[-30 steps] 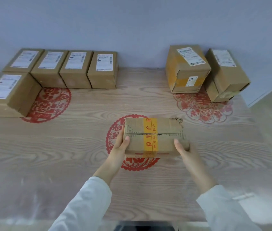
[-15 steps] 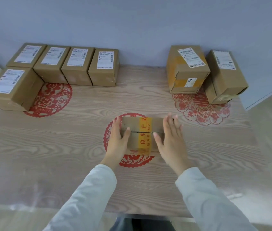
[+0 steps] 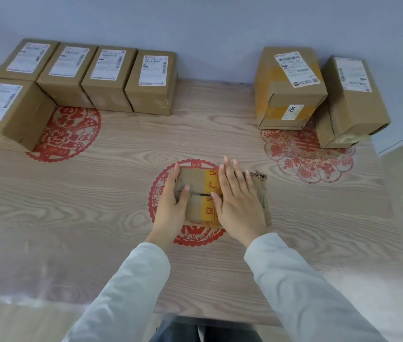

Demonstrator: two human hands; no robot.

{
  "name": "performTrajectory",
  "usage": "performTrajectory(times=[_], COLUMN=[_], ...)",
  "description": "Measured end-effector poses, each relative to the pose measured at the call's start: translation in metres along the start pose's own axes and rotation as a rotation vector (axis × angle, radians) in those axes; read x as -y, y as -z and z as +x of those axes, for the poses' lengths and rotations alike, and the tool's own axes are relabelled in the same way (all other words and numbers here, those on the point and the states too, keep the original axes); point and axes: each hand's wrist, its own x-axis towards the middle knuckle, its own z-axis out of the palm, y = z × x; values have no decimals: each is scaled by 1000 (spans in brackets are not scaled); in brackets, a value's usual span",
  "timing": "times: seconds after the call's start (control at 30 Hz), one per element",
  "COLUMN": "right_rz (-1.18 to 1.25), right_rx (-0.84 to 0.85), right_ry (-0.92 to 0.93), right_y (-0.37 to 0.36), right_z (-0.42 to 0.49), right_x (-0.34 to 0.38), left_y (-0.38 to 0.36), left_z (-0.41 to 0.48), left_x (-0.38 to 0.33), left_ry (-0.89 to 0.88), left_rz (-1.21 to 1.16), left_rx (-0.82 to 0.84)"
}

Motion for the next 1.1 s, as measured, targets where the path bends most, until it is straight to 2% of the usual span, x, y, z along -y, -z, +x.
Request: performTrajectory(times=[0.43, 0.5, 0.53, 0.6, 0.67, 0.73, 0.77, 0.8, 0.87, 1.0, 1.1], right_rz=[-78, -63, -42, 19, 137, 376, 498, 608, 764, 961, 1082], right_rx=[55, 15, -9, -28, -40, 64, 130, 172, 145, -101, -272], right_ry=[-22, -5, -25, -185, -466, -689, -744, -775, -790, -726, -759], right_y=[2, 6, 10, 23, 31, 36, 38, 40, 46, 54, 42], right_z=[2, 1, -1, -6, -12, -15, -15, -16, -18, -34, -51], right_x=[-1, -2, -2, -4, -13, -24, -28, -29, -29, -21, -11], left_y=[1, 4, 8, 15, 20, 20, 20, 19, 19, 25, 26], left_z=[2, 1, 1, 4, 6, 5, 5, 4, 3, -4, -17], left_x=[-2, -3, -2, 0, 0, -4, -6, -8, -10, -6, 1], left_ry=[21, 55, 95, 168, 210, 220, 220, 221, 227, 197, 213], left_rz=[-22, -40, -49, -17, 14, 18, 19, 13, -10, -67, -105], left_rx=[9, 54, 79, 119, 136, 153, 159, 158, 126, 59, 39])
